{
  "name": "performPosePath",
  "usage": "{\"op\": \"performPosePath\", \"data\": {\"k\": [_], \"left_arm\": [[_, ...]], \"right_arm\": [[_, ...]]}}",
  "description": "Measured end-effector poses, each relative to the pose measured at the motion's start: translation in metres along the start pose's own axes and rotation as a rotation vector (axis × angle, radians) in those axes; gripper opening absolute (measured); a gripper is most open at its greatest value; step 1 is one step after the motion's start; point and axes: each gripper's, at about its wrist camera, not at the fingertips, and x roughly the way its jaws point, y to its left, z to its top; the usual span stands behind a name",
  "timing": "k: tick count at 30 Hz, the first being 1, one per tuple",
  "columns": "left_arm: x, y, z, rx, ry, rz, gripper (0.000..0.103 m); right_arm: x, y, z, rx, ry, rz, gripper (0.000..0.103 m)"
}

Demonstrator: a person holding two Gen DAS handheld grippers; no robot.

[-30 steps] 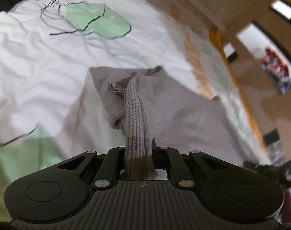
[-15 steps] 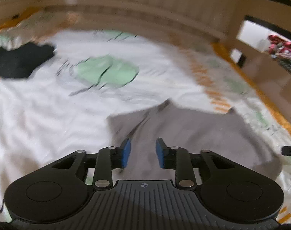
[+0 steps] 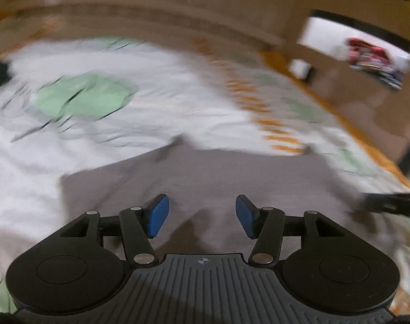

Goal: Fold large clothes

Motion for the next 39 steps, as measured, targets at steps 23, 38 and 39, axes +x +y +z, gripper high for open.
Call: {"op": "performPosePath", "data": {"k": [23, 38, 39], "left_arm": [[0.016, 0.02, 0.001, -0.117, 0.034, 0.023, 0.062], [0.017, 0.014, 0.002, -0.093, 0.043, 0.042, 0.066], [0.018, 0.014, 0.002, -0.096, 0.043, 0.043, 0.067]], "right_arm": [[0.094, -0.017, 0.021, -0.12, -0.009, -0.134, 0.059], [0.068, -0.042, 0.003, -0.048, -0.035, -0.198, 0.071], [0.068, -0.04, 0.004, -0.054, -0.034, -0.203, 0.071]]}}
